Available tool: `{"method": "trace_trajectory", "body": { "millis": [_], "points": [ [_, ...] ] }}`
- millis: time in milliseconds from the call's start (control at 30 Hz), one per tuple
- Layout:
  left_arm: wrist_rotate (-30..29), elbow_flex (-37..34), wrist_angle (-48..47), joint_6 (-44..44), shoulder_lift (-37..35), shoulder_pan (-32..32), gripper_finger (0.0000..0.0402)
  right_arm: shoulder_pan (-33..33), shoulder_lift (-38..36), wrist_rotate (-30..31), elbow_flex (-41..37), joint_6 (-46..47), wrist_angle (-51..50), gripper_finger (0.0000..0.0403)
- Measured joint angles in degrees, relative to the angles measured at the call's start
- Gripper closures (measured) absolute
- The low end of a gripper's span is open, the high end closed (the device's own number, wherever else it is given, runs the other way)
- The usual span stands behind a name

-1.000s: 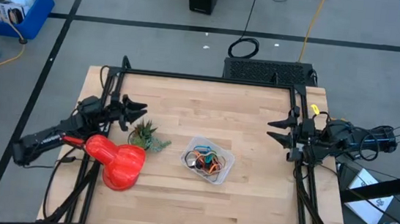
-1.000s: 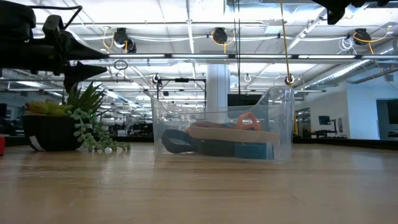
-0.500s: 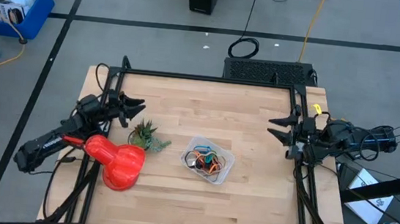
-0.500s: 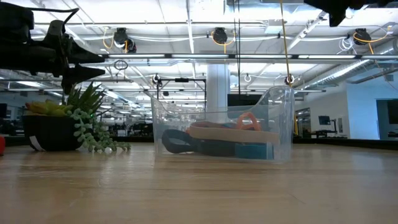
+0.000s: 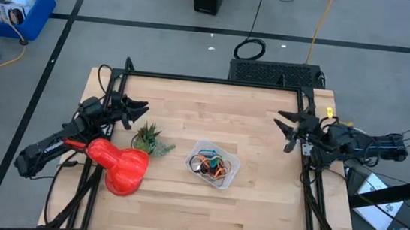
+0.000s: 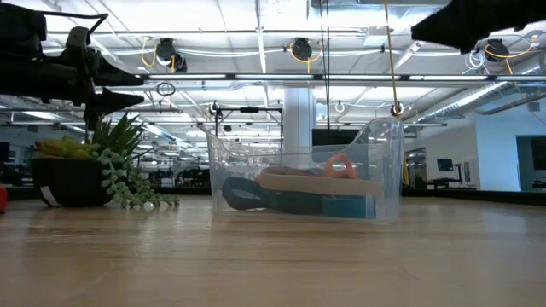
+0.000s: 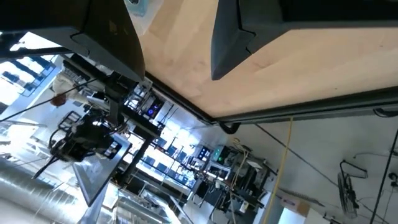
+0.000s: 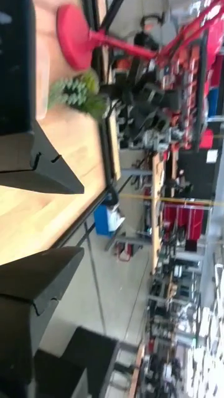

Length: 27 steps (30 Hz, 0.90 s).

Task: Pick and place rubber bands into bin
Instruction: Return to home position

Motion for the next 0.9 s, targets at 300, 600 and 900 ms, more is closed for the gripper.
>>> {"method": "trace_trajectory", "body": {
  "millis": [300, 600, 900],
  "points": [
    [0.1, 0.0, 0.2, -1.7, 0.0, 0.0, 0.0211, -8.0, -3.6, -11.3, -10.6, -1.1, 12.7, 0.0261],
    [0.4, 0.0, 0.2, -1.7, 0.0, 0.0, 0.0210, -18.4, -6.7, -21.1, -19.2, 2.4, 19.7, 0.0261],
    [0.7, 0.0, 0.2, -2.6, 0.0, -0.1, 0.0211, -25.9, -11.0, -25.8, -23.3, 5.9, 19.8, 0.0261]
  ]
}}
